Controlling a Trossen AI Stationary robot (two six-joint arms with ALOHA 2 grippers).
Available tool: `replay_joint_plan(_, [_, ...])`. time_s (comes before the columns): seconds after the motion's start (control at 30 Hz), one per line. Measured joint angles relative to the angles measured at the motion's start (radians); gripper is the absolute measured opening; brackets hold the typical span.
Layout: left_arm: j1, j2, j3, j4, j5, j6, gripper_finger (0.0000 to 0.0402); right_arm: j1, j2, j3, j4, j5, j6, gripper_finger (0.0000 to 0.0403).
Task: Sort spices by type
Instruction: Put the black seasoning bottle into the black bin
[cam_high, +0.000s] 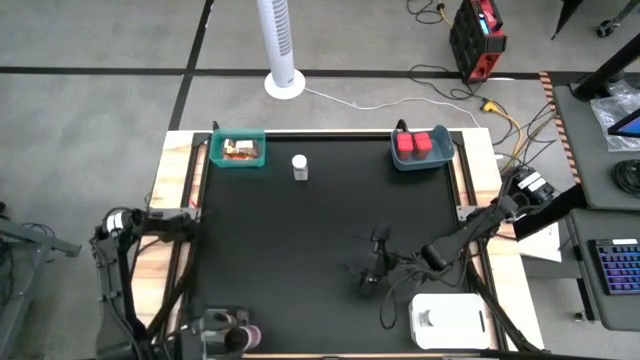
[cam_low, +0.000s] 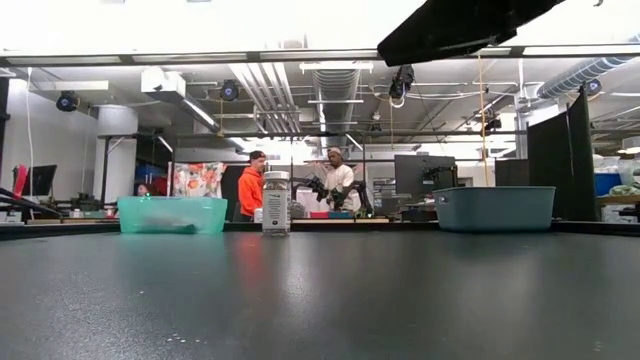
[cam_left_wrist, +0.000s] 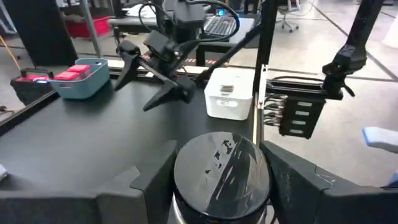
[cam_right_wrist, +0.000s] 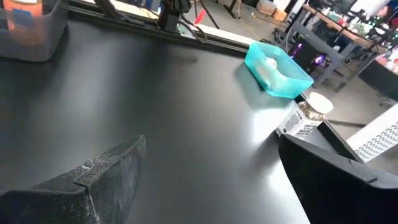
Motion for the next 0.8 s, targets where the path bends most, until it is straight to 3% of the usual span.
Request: replay_joint_plan(0.8, [-0.033, -0.004, -0.006, -0.016, 0.171, -0.064, 0.0194, 0.000, 0.001, -0.009, 0.004, -0.025, 0.052, 0.0358])
